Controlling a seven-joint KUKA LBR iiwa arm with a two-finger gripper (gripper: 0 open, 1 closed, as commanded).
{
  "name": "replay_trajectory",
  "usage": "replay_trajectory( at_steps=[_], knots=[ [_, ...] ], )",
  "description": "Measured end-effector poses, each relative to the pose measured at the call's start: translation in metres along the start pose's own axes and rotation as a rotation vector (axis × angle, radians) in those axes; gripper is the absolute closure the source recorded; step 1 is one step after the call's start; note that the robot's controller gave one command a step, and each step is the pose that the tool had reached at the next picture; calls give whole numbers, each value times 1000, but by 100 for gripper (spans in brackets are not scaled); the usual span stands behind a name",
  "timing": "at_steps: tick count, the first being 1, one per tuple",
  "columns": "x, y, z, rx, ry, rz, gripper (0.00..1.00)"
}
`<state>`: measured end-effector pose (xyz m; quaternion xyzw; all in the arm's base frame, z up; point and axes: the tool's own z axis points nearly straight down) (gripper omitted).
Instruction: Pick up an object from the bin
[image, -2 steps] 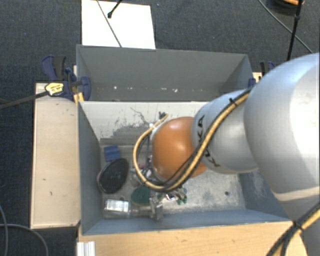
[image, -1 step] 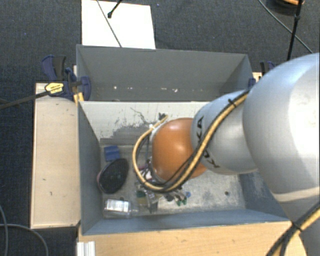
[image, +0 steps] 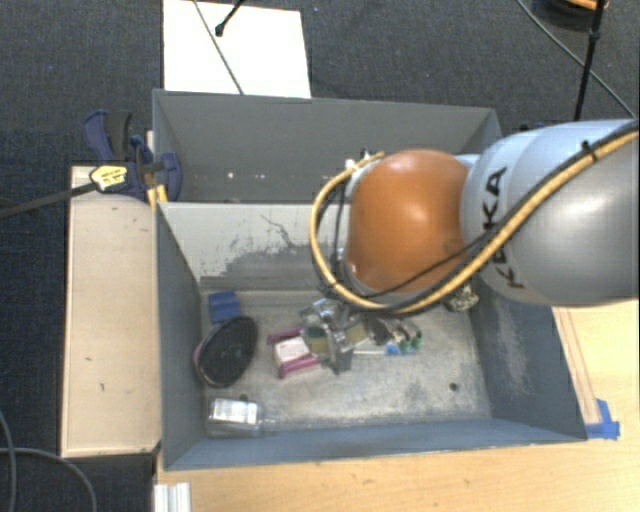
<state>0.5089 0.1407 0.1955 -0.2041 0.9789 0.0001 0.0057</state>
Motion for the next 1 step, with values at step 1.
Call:
replay_trajectory(
  at_steps=[1],
  knots=[
    [29,-27,-90,-1,3,-479,100]
  ],
)
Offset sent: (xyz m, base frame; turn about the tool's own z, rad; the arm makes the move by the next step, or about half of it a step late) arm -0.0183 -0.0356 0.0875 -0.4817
